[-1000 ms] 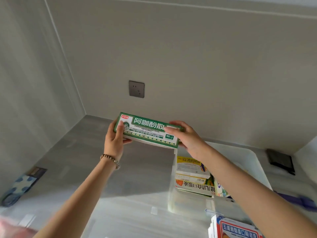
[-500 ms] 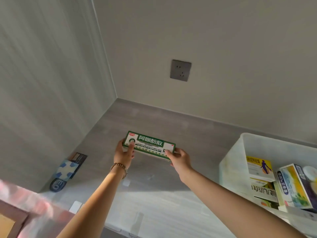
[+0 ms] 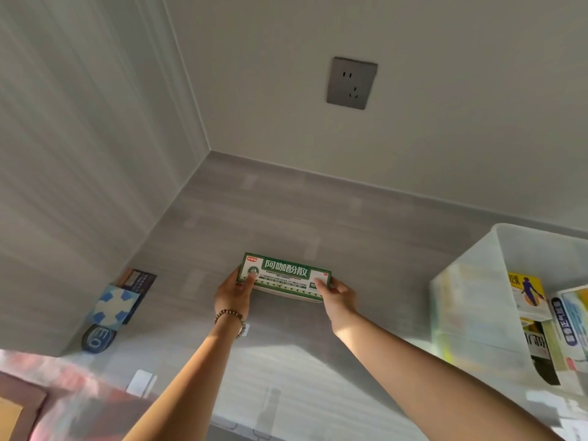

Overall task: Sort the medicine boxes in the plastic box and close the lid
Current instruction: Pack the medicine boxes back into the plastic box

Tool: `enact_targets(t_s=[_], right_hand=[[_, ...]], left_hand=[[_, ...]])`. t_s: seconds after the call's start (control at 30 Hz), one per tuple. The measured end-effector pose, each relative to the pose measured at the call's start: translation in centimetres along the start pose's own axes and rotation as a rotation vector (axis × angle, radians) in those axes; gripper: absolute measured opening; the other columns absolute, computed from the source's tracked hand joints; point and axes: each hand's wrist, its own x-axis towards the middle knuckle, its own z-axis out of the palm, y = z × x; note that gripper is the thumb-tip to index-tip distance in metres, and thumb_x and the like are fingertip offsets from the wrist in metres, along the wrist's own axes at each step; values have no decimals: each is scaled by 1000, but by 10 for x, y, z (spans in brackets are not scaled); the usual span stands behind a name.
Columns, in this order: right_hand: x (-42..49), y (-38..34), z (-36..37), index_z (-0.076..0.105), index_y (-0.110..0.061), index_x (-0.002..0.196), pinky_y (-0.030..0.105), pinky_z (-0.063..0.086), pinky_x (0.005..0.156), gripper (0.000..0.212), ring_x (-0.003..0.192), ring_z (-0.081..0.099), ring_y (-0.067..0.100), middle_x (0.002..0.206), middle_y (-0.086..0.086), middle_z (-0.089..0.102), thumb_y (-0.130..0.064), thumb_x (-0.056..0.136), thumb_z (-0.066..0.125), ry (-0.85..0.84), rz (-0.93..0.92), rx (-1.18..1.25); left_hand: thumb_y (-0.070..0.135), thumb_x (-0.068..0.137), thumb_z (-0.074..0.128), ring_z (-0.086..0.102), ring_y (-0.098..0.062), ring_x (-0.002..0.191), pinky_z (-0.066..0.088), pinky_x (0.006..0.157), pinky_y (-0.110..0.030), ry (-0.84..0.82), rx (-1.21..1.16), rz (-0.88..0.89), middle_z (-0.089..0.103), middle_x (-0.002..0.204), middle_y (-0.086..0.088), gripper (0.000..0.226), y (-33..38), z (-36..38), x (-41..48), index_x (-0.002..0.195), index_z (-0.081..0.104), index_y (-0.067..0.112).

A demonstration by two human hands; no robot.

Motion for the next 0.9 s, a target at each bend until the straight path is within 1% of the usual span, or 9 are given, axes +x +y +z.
enact_targets(t_s=[0.1,0.17,0.37,0.53,0.63,0.7,0.77,0.83,0.9], right_hand=[[3,5,1,69,-5,106,15,43,61,27,80,59,14,97,10,70,-14,81,72,22,-2,26],[5,6,2,70,-5,104,19,41,69,27,79,60,14,99,12,71,-15,79,73,42,3,29],[15,1,3,70,-6,99,24,42,71,32,80,58,19,100,13,71,-24,75,78,98,49,-90],[14,-9,-4,63,-3,109,25,41,70,36,88,59,24,113,15,67,-26,82,70,-4,39,-213],[8,-28,-18,48,-3,130,23,38,84,51,116,53,27,132,13,54,-32,89,60,-82,-43,-372],[-1,-54,-30,42,-5,136,25,37,95,55,126,47,27,141,13,47,-34,92,55,-153,-139,-447],[-14,-88,-48,46,-6,134,25,35,98,50,126,47,24,140,11,48,-34,93,52,-220,-263,-441],[-32,-122,-76,51,-8,129,22,35,95,44,123,50,19,135,8,54,-35,94,50,-272,-402,-422],[-49,-150,-116,50,-11,129,22,33,101,43,126,48,16,136,5,52,-35,94,49,-264,-569,-487]], left_hand=[[45,85,55,53,10,70,41,60,-13,49,-39,-36,64,85,17,30,-1,3,-2,108,64,29],[48,83,57,53,10,69,43,60,-15,65,-53,-57,64,82,17,31,-2,4,-2,107,64,30],[45,80,62,60,1,73,49,69,-21,30,-63,-79,70,89,9,32,-2,5,8,105,67,25],[44,81,61,62,-20,93,50,82,-32,-45,93,-89,68,109,-6,43,11,-3,14,113,61,14],[47,86,51,49,-26,122,41,101,-39,-21,169,-69,52,134,-8,56,36,-12,11,130,46,12],[47,89,44,49,-27,120,43,96,-41,34,273,7,52,132,-9,50,65,-18,5,128,47,15],[46,90,41,52,-26,115,46,90,-42,81,330,102,54,127,-8,45,102,-23,-5,124,49,17],[43,91,40,55,-24,112,47,91,-42,62,261,227,56,126,-5,42,144,-18,-24,123,50,18],[42,91,41,56,-23,109,48,89,-41,39,198,343,59,122,-2,39,184,-6,-53,121,51,18]])
